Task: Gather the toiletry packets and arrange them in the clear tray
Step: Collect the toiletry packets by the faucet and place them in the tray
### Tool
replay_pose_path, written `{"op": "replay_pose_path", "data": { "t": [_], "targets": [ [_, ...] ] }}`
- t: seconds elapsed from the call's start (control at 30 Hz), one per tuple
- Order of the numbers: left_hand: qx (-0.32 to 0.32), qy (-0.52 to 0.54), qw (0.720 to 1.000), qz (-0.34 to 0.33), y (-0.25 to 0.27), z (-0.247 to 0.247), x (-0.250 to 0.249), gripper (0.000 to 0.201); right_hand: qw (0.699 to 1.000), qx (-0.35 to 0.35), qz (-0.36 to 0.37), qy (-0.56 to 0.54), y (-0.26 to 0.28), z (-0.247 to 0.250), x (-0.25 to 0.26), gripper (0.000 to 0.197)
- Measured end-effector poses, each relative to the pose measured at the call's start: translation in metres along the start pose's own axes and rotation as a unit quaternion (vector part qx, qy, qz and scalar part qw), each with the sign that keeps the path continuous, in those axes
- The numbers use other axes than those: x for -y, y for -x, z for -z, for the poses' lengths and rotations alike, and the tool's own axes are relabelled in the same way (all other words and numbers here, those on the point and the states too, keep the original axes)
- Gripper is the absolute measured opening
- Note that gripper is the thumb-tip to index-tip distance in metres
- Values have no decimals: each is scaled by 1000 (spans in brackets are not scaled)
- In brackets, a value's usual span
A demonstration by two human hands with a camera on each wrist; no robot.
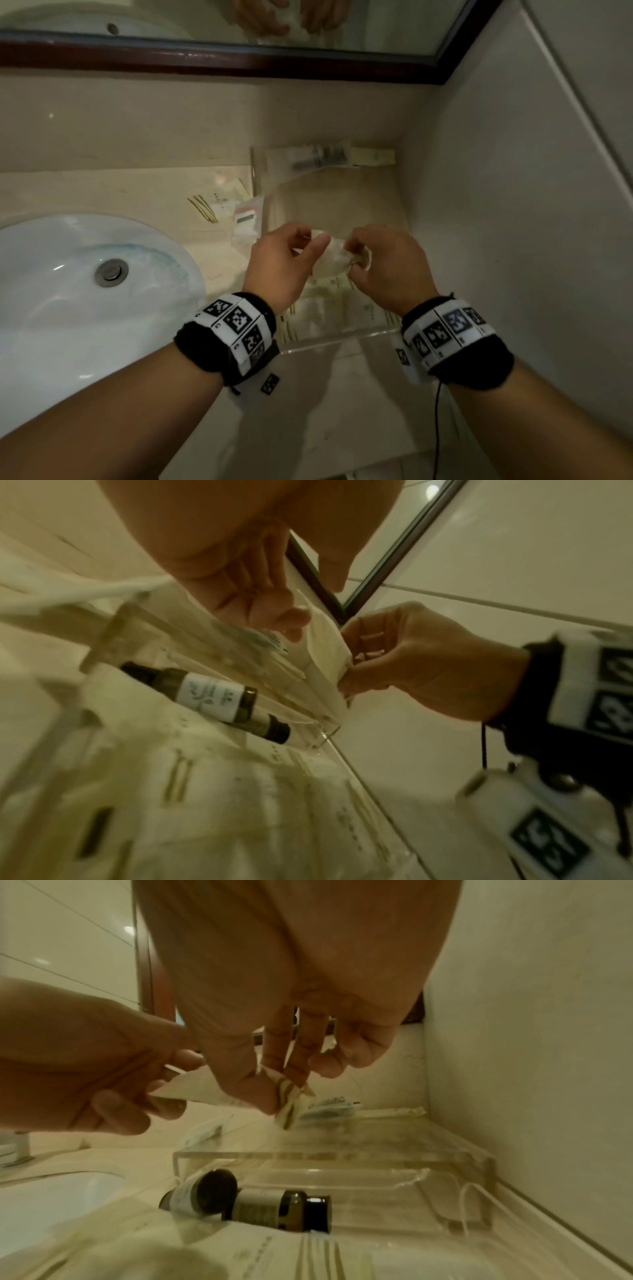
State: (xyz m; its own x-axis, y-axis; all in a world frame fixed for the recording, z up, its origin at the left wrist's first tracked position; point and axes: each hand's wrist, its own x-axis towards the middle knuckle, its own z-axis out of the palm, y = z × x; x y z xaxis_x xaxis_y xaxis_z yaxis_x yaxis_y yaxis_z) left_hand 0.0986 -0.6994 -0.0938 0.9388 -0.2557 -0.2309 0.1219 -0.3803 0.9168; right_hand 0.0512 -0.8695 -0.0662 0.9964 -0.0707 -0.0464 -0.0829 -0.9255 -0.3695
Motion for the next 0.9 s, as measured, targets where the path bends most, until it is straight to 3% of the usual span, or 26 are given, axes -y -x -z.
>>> {"op": "replay_pose_path", "data": {
  "t": [0.17, 0.3, 0.4, 0.57, 0.77, 0.9],
  "targets": [
    [19, -3, 1000, 3, 8, -16, 3, 11, 994, -8, -4, -111, 28, -7, -25, 29],
    [15, -44, 999, 11, 18, -20, 13, 7, 961, 52, -156, -223, 46, -10, -40, 55],
    [20, -83, 996, 21, 24, -21, 22, 10, 943, 85, -196, -255, 53, -22, -47, 36],
    [69, -135, 988, 42, 34, -30, 28, 9, 952, 55, -220, -207, 56, -36, -59, 10],
    [108, -185, 976, 33, 42, -49, 33, 17, 968, 57, -231, -81, 63, -36, -73, 5],
    [141, -219, 966, 0, 46, -58, 32, 30, 956, 80, -279, -33, 64, -38, -72, 13]
  ]
}}
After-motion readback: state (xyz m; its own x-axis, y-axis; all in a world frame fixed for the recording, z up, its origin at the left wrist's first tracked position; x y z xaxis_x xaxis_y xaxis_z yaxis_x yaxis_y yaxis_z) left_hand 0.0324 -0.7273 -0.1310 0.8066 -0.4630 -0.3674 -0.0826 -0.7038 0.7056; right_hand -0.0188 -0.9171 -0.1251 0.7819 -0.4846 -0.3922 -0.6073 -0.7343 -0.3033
